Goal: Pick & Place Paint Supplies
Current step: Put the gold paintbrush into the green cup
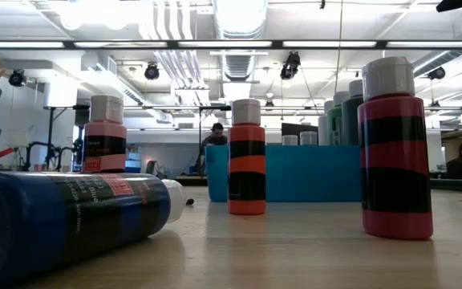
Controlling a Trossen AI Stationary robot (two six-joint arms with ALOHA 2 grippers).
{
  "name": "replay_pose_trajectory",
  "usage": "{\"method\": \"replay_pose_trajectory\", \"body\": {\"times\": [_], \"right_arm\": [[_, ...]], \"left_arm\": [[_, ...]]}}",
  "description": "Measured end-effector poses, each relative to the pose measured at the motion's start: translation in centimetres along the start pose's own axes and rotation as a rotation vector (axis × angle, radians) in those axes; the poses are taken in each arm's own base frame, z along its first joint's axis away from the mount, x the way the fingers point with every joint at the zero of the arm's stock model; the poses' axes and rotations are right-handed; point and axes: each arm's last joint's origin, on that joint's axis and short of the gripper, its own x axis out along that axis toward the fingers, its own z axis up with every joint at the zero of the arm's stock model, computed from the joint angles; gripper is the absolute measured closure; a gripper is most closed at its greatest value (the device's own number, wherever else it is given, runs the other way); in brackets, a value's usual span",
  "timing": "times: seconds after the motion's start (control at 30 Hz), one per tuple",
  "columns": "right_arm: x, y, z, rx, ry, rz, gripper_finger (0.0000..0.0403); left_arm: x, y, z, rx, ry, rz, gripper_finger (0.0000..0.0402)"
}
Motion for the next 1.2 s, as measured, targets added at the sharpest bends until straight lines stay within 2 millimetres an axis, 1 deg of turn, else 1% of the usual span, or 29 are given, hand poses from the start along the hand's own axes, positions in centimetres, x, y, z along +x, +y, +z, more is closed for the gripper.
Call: {"method": "replay_pose_trajectory", "body": {"times": [0.07,0.13,0.2,0.33,0.43,0.57,0.73,0.8,0.9,0.97,1.07,1.2], "right_arm": [[0.0,0.0,0.0,0.000,0.000,0.000,0.0394],[0.0,0.0,0.0,0.000,0.000,0.000,0.0394],[0.0,0.0,0.0,0.000,0.000,0.000,0.0394],[0.0,0.0,0.0,0.000,0.000,0.000,0.0394],[0.0,0.0,0.0,0.000,0.000,0.000,0.0394],[0.0,0.0,0.0,0.000,0.000,0.000,0.0394],[0.0,0.0,0.0,0.000,0.000,0.000,0.0394],[0.0,0.0,0.0,0.000,0.000,0.000,0.0394],[0.0,0.0,0.0,0.000,0.000,0.000,0.0394],[0.0,0.0,0.0,0.000,0.000,0.000,0.0394],[0.0,0.0,0.0,0.001,0.000,0.000,0.0394],[0.0,0.0,0.0,0.001,0.000,0.000,0.0394]], "left_arm": [[-0.4,-0.3,0.3,-0.010,0.002,-0.019,0.0392],[-1.0,-0.6,1.1,-0.005,-0.023,-0.042,0.0392],[-1.8,-0.8,2.2,0.023,-0.066,-0.067,0.0392],[-3.6,-0.7,5.3,0.095,-0.180,-0.096,0.0392],[-4.7,-0.5,6.3,0.124,-0.262,-0.099,0.0392],[-5.2,-0.7,6.0,0.094,-0.293,-0.112,0.0392],[-4.9,-2.7,4.8,0.046,-0.296,-0.114,0.0392],[-4.9,-2.9,5.1,0.031,-0.294,-0.115,0.0392],[-5.3,-2.9,5.6,0.053,-0.295,-0.120,0.0392],[-5.8,-2.9,5.4,0.090,-0.284,-0.143,0.0392],[-6.5,-2.2,5.4,0.136,-0.259,-0.183,0.0392],[-7.8,-0.1,6.1,0.163,-0.217,-0.272,0.0392]]}}
